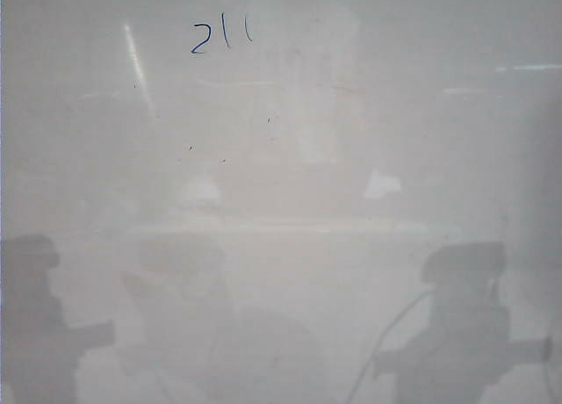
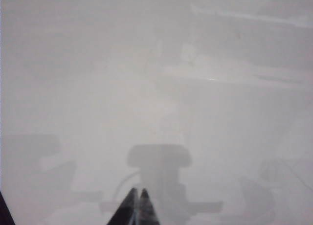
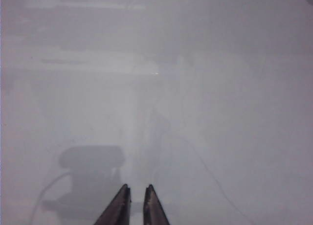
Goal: Grab the whiteboard eraser that is attached to the surface of the whiteboard and use it to clean the writing on the whiteboard.
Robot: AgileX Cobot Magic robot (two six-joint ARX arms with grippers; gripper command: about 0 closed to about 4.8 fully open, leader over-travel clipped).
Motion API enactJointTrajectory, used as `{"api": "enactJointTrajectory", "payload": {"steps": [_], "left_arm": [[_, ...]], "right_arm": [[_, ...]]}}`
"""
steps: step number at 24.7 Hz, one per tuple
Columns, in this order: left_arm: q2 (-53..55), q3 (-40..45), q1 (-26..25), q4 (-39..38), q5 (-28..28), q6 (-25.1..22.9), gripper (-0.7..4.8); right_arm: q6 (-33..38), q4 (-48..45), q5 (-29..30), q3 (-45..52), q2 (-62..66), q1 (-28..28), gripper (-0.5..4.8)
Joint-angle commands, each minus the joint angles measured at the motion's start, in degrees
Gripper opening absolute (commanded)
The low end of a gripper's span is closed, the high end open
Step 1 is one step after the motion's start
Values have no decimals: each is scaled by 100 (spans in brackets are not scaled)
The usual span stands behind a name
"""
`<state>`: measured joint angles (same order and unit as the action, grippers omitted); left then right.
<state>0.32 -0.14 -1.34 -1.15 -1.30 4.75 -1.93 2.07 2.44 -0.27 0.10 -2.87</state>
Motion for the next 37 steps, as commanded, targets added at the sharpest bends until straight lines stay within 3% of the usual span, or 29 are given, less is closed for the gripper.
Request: {"api": "enactJointTrajectory", "payload": {"steps": [1,9,11,12,13,16,19,21,25,29,34,37], "left_arm": [[7,-31,-9,35,22,17,-5],[7,-33,-9,24,20,17,-5],[7,-57,-9,46,37,17,-5],[7,-175,-2,90,302,20,-6],[7,-396,-2,275,896,24,-5],[7,-826,-2,520,1746,20,-5],[11,-1373,-2,490,2076,26,-5],[74,-1574,-2,457,2096,31,-5],[407,-1792,-2,339,2448,168,-5],[1012,-1834,-2,435,3178,575,-5],[1434,-1834,-2,750,3587,514,-5],[1425,-1834,-7,791,3587,514,-5]], "right_arm": [[24,-61,11,22,-11,0,58],[46,-103,133,-2,-11,2,58],[46,-129,131,-48,-11,2,35],[59,-225,122,-227,-11,2,-8],[66,-247,61,-546,-11,2,-9],[63,22,-153,-1333,2,2,-9],[-96,870,-966,-2546,72,-7,-9],[-660,1263,-1316,-3171,227,-4,-9],[-1650,1578,-1351,-4124,809,7,-8],[-2044,1550,-1471,-4719,1781,-7,45],[-2253,726,-1814,-4883,2876,-92,182],[-2249,92,-1543,-4883,3460,-562,181]]}}
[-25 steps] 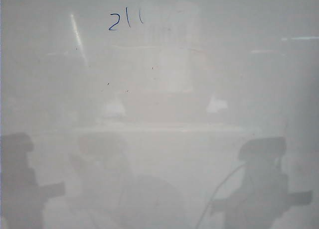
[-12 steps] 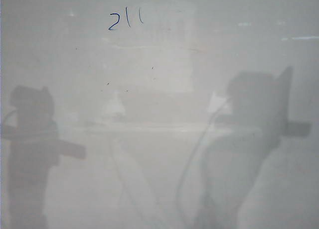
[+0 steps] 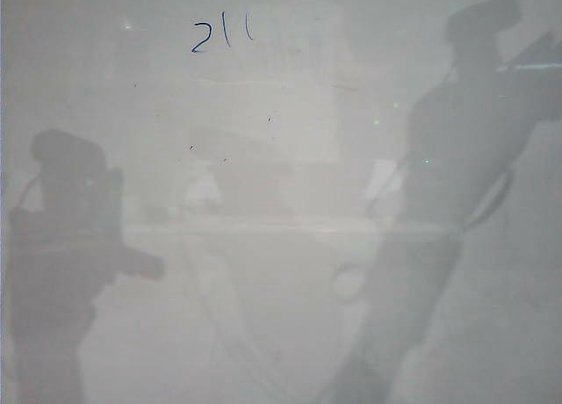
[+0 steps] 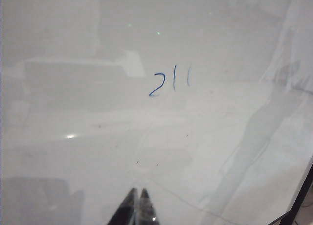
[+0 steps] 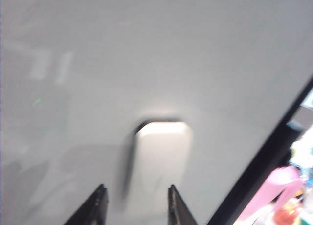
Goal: Grab the whiteboard eraser that is attached to the surface of the whiteboard and use it to clean the writing on the whiteboard.
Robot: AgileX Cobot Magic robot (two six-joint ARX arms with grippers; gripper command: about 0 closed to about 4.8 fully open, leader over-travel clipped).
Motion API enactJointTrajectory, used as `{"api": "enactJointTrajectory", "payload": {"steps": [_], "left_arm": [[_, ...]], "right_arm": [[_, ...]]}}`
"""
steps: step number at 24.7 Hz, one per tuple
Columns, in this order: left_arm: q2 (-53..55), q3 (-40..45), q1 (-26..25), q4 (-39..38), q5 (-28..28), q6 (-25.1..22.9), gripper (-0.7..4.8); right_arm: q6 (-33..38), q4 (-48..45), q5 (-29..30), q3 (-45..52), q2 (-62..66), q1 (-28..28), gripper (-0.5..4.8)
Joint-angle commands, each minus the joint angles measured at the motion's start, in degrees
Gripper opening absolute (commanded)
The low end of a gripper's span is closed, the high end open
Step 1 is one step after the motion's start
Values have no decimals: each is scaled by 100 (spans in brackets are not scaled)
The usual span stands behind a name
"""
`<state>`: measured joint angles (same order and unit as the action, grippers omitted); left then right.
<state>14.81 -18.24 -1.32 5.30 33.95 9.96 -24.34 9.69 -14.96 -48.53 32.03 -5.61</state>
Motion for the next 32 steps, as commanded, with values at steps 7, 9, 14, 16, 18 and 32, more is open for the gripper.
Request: {"api": "enactJointTrajectory", "payload": {"steps": [7,9,14,16,18,32], "left_arm": [[-28,-24,-7,149,79,-4,-5],[-28,-24,-7,151,77,-4,-5],[-28,-24,-7,155,79,-7,-5],[-28,-24,-7,160,79,-7,-5],[-28,-24,-4,164,81,-4,-5],[-28,-24,2,162,79,-7,-5]], "right_arm": [[354,-741,1049,-55,1244,-1635,258],[337,-892,1305,-55,1357,-1744,289],[358,-1178,1766,-57,1515,-1808,324],[546,-1191,2022,-57,1574,-1816,324],[791,-1167,2236,-57,1628,-1912,324],[876,-1620,3733,-101,2175,-2761,324]]}}
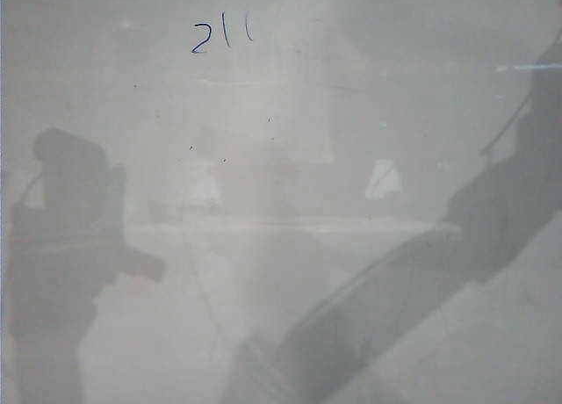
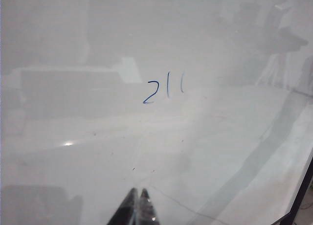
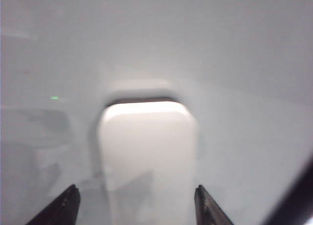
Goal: Grab the whiteboard eraser that is attached to the surface of the whiteboard and use it to clean the writing on the whiteboard.
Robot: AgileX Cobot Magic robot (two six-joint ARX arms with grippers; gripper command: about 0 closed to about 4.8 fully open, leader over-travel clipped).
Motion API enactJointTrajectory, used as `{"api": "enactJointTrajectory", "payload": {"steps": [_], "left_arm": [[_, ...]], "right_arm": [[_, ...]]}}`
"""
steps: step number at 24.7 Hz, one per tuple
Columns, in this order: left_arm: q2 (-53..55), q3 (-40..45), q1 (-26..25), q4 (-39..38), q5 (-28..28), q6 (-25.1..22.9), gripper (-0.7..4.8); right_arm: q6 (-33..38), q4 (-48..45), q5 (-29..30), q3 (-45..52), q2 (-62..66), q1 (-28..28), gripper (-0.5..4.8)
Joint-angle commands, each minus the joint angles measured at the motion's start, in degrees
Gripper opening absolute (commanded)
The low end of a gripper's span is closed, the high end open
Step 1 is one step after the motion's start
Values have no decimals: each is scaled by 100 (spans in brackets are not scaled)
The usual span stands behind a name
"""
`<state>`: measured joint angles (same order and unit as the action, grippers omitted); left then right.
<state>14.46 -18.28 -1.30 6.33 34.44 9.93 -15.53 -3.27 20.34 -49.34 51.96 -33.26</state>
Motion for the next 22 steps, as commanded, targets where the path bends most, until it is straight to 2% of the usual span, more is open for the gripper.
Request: {"api": "enactJointTrajectory", "payload": {"steps": [1,7,12,22], "left_arm": [[7,-20,2,57,28,-4,-5],[7,-20,7,55,33,-4,-5],[9,-20,17,37,31,-4,-5],[9,-20,20,-4,33,-2,-5]], "right_arm": [[-13,-365,273,-22,332,-4,324],[-269,-752,308,-35,654,-184,324],[-273,-857,822,-96,938,-201,329],[-380,-1025,922,-389,1353,-203,337]]}}
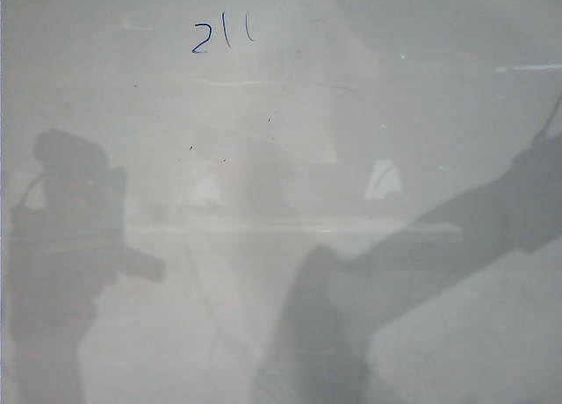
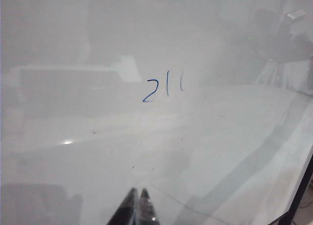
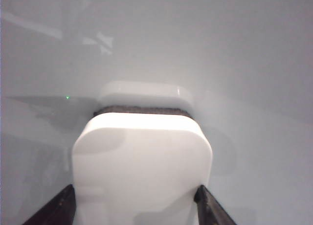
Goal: Grab the whiteboard eraser that is attached to the surface of the whiteboard and use it to clean the writing on the whiteboard.
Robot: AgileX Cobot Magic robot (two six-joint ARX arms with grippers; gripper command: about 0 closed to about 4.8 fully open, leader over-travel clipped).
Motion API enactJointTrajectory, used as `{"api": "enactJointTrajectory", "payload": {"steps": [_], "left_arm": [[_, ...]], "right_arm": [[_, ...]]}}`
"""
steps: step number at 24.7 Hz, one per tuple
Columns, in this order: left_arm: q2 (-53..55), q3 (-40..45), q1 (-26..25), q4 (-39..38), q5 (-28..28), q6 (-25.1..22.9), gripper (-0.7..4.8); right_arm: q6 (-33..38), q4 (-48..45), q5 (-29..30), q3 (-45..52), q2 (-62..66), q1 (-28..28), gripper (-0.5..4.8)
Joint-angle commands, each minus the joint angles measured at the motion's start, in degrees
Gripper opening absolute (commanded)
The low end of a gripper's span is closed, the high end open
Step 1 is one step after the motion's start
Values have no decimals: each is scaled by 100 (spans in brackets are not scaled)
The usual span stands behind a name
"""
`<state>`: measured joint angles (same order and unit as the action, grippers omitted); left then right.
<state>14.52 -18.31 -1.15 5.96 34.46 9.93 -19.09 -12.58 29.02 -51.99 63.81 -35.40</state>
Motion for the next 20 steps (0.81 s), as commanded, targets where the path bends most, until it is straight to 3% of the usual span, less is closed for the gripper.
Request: {"api": "enactJointTrajectory", "payload": {"steps": [1,8,11,16,18,20], "left_arm": [[2,-17,4,31,31,-2,-5],[2,-17,4,-77,28,-4,-5],[2,-17,4,-118,28,-4,-5],[-2,-17,4,-116,31,-2,-5],[0,-17,4,-116,28,-4,-5],[0,-17,4,-116,26,-4,-5]], "right_arm": [[-24,-98,79,-153,219,13,337],[-24,-48,313,-240,428,39,339],[-17,-11,404,-243,420,46,379],[-17,247,396,-245,343,46,376],[-17,260,396,-245,332,46,334],[-22,448,398,-245,243,46,240]]}}
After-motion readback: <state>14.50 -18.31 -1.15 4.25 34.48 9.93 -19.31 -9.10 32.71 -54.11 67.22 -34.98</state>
